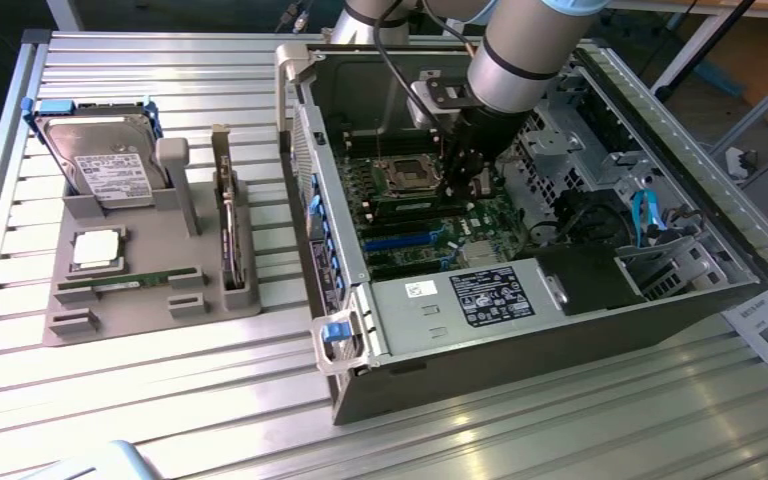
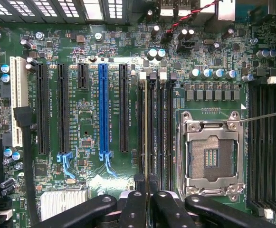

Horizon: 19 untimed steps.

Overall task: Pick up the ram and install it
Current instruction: 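Insert the ram into the slot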

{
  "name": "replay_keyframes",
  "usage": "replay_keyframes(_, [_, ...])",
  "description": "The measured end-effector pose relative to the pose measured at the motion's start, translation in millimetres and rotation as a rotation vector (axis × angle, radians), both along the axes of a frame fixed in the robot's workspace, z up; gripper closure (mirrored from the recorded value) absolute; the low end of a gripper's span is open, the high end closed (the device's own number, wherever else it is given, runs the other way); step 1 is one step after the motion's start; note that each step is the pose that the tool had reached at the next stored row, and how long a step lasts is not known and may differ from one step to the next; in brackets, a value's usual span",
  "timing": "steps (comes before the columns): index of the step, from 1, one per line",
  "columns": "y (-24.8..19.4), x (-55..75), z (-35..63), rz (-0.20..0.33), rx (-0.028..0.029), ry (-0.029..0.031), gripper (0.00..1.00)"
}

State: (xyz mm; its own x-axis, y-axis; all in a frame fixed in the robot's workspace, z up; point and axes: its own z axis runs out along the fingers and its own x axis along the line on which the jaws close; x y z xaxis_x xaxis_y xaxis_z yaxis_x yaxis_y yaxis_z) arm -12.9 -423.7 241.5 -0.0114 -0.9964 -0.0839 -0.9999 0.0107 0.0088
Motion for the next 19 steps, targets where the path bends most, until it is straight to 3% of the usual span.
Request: replay_keyframes(19, [-0.8,0.0,-0.5,0.002,0.0,0.0,0.88])
